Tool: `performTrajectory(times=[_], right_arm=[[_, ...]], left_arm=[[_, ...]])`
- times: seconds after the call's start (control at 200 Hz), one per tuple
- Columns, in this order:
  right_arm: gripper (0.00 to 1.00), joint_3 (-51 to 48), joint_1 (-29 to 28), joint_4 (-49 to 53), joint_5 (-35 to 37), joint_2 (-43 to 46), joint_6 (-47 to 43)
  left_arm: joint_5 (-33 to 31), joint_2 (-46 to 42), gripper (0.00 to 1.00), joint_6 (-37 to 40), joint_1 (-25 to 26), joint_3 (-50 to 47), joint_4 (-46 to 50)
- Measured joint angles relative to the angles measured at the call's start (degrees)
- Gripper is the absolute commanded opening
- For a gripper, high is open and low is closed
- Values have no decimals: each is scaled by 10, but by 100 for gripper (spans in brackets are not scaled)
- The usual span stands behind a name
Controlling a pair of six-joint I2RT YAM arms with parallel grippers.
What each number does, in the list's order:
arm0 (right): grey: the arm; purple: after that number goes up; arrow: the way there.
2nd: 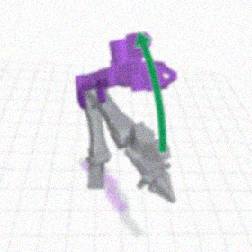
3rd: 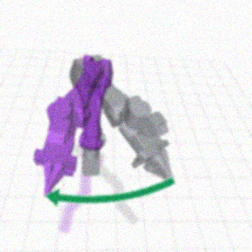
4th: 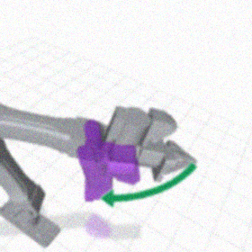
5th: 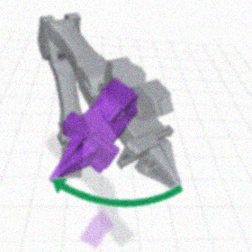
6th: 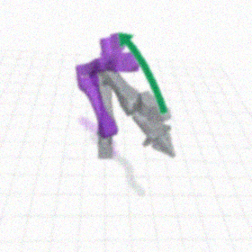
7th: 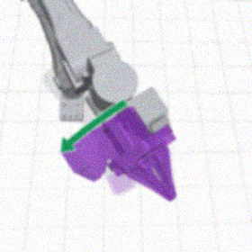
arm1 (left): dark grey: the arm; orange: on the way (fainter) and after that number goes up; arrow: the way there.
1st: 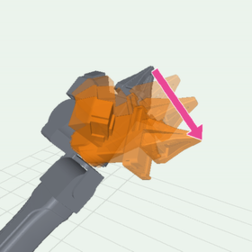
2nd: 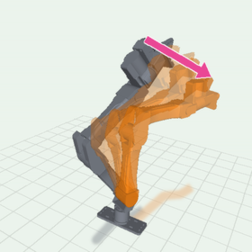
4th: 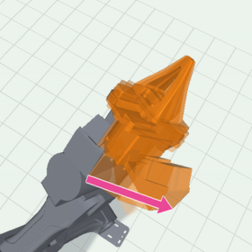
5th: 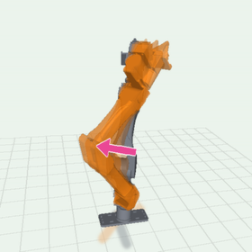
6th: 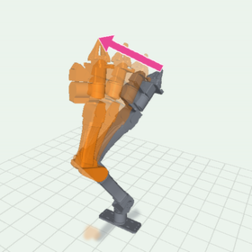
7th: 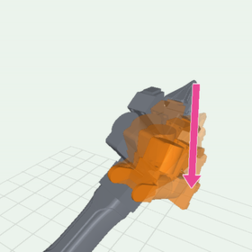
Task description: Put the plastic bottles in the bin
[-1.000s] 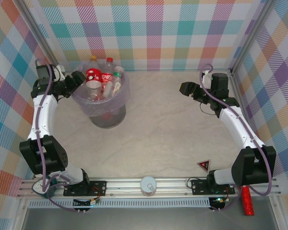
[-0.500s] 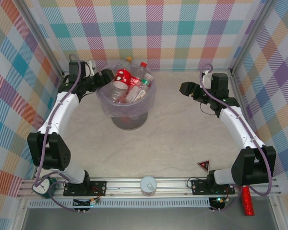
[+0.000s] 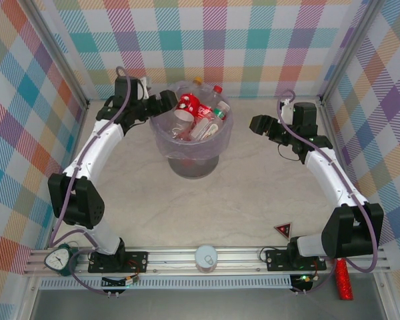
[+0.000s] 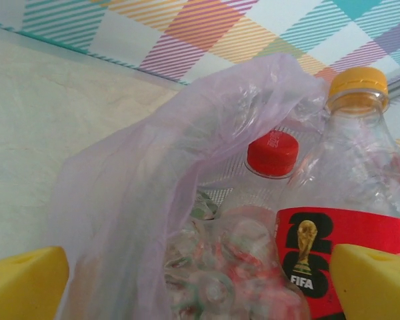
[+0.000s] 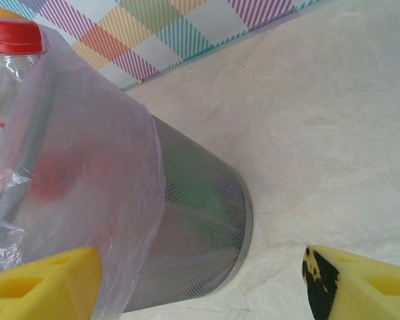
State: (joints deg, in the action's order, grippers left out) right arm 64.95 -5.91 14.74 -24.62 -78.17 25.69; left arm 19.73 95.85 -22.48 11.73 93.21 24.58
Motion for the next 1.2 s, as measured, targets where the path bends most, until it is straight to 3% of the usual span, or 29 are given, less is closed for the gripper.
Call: performTrajectory(times=[0.15, 0.255, 0.3, 0.465, 0.58, 0.71, 0.795, 0.92, 1.205], right_arm=[[86, 7, 11, 18, 7, 0, -13], [99, 12, 24, 33, 31, 0, -32], [99, 12, 30, 36, 47, -1, -40], [99, 0, 49, 18, 120, -27, -57], [99, -50, 53, -19, 174, -61, -67], [99, -132, 53, -72, 259, -95, -72], [99, -161, 56, -80, 298, -109, -82], [99, -166, 59, -110, 331, -115, -105], [99, -270, 56, -294, 355, -115, -172]], left_arm=[[-33, -29, 100, 49, -24, 35, 48], [-78, -90, 100, 82, -74, 32, 73], [-104, -124, 100, 93, -95, 13, 66], [-223, -290, 100, 106, -137, -196, -1], [-275, -330, 100, 99, -138, -356, -64], [-319, -317, 100, 84, -139, -528, -140], [-334, -312, 100, 81, -139, -589, -177], [-344, -273, 100, 82, -137, -620, -269], [-365, -139, 100, 120, -113, -660, -499]])
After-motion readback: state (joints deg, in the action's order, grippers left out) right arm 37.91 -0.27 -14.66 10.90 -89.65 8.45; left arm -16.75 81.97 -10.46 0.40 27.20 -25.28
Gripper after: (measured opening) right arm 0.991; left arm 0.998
